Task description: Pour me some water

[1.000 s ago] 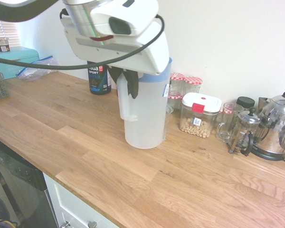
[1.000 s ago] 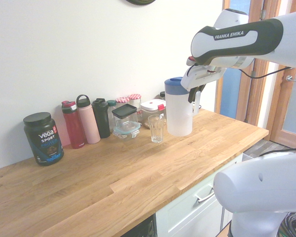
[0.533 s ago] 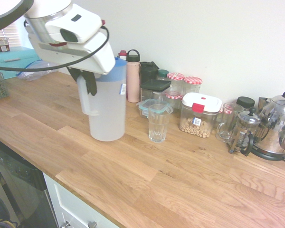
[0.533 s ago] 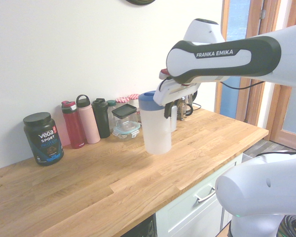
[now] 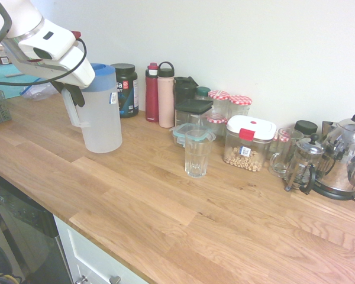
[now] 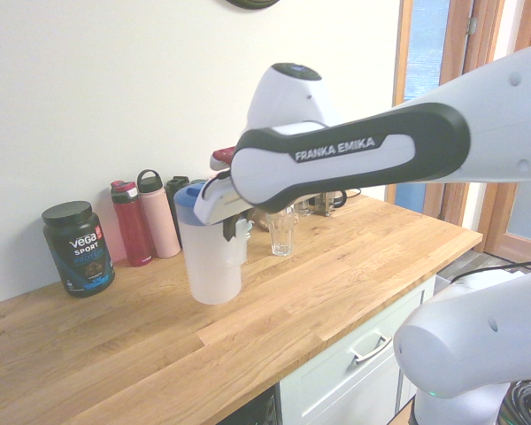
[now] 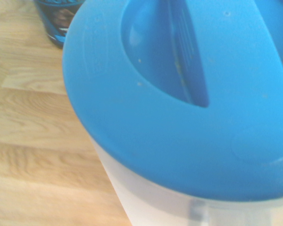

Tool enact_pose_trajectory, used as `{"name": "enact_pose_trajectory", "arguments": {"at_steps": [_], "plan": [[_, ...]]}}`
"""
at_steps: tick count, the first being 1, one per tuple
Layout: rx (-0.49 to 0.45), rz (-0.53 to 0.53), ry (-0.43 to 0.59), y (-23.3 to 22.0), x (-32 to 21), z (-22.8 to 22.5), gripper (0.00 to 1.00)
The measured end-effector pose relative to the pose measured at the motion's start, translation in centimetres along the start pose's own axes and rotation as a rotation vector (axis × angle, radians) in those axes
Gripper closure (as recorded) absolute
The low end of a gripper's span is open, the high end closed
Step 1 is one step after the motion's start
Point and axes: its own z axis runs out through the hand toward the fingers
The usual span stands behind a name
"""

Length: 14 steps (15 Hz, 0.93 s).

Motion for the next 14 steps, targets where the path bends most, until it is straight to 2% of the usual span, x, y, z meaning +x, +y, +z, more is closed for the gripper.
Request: {"name": "enact_pose_trajectory", "arguments": {"at_steps": [7, 10, 11, 14], "plan": [[-0.047, -0.021, -0.027, -6.2, -0.5, 6.8, 1.0], [-0.048, -0.01, -0.011, -7.8, 0.1, 8.1, 1.0], [-0.05, -0.005, -0.008, -8.0, 0.2, 8.3, 0.0], [-0.06, 0.006, -0.007, -8.1, 0.2, 8.3, 0.0]]}}
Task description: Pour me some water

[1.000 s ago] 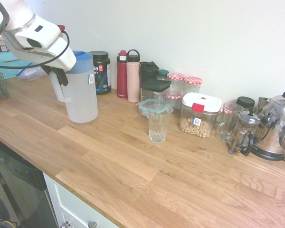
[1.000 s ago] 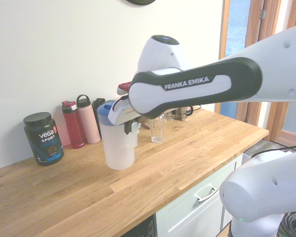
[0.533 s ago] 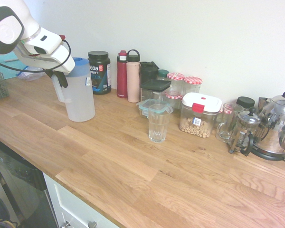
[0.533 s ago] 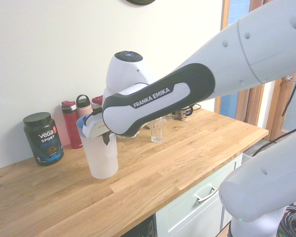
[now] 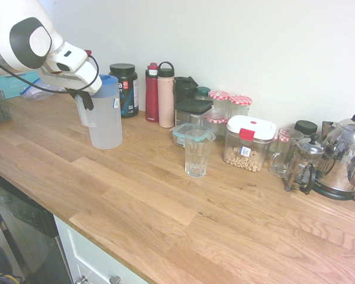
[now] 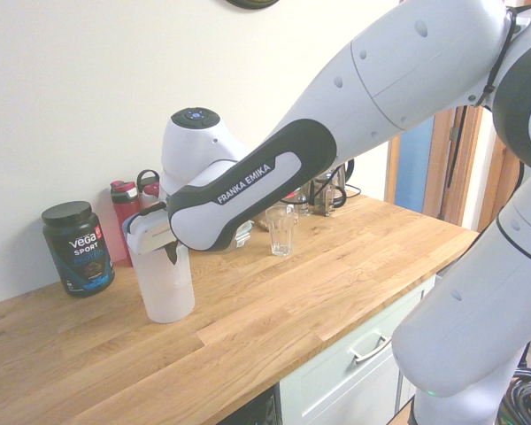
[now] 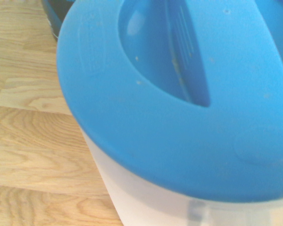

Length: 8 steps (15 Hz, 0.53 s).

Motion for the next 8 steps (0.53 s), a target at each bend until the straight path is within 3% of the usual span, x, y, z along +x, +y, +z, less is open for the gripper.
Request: {"name": "enact_pose_trajectory", "arguments": {"at_steps": [8], "plan": [[0.0, 0.006, 0.004, 0.4, 0.8, -1.1, 0.0]]}}
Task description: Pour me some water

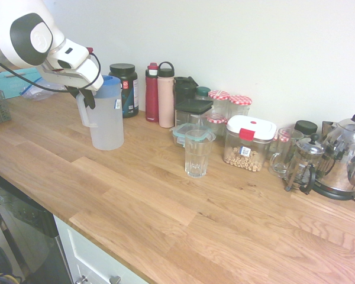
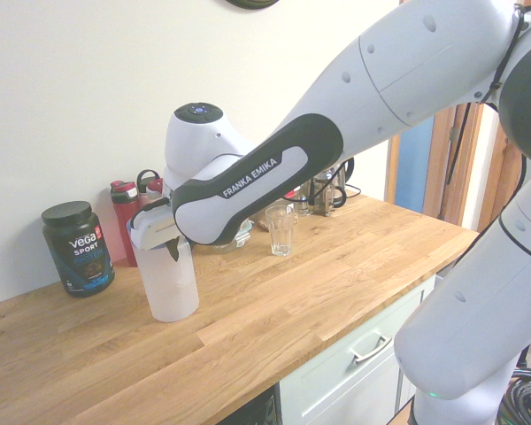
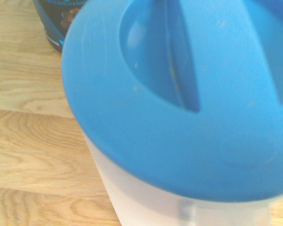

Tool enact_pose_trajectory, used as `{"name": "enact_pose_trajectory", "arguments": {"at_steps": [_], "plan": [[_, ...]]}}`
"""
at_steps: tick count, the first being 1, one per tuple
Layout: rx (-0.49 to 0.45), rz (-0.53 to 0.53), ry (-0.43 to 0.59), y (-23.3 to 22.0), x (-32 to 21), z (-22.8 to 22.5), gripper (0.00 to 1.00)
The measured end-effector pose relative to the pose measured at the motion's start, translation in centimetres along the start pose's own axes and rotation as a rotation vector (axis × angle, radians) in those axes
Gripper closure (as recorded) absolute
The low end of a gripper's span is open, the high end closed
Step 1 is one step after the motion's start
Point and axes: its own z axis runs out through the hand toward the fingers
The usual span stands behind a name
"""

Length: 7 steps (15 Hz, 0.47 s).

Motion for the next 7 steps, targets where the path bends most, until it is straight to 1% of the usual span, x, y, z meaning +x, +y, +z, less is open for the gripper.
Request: {"name": "enact_pose_trajectory", "arguments": {"at_steps": [1, 3, 5, 7], "plan": [[-0.009, 0.001, -0.011, 0.1, -0.1, -0.4, 0.0], [-0.053, 0.001, -0.083, 0.6, -1.1, -1.8, 0.0], [-0.087, -0.014, -0.166, 1.4, -2.1, -4.5, 0.0], [-0.131, -0.013, -0.194, 3.4, -1.6, -7.6, 0.0]]}}
